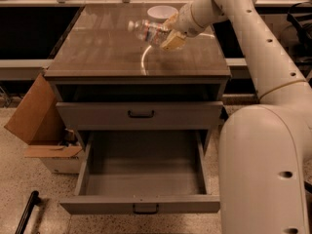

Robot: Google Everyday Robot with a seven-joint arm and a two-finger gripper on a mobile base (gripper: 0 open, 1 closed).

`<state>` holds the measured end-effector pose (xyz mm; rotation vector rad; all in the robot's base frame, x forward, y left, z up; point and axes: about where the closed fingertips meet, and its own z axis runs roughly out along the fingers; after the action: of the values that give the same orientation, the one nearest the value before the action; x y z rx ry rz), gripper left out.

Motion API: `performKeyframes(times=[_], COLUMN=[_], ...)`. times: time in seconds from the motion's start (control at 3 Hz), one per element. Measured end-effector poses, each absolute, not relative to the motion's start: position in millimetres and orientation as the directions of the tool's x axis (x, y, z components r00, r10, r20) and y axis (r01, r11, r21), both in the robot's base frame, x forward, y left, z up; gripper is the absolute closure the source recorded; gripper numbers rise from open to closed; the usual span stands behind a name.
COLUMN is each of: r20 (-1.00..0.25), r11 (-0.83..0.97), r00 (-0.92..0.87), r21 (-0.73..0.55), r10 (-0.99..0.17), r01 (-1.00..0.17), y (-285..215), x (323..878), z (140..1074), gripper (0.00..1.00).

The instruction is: Pick water bottle from middle drawer and place on counter

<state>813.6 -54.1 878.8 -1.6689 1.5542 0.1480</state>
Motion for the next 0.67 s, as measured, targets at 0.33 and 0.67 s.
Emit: performKeyframes(times=[0.33, 0.67], r20=[-0.593, -0.592], r11=[0.117, 0.119], r00=[0.212, 0.211], r21=[-0.467, -0.469], r10=[-0.777, -0.778], r01=[-0.877, -0.875], y=[-52.8, -54.0], x=[822.1, 823.6], z=[873.1, 873.3], gripper=[0.0, 0.0])
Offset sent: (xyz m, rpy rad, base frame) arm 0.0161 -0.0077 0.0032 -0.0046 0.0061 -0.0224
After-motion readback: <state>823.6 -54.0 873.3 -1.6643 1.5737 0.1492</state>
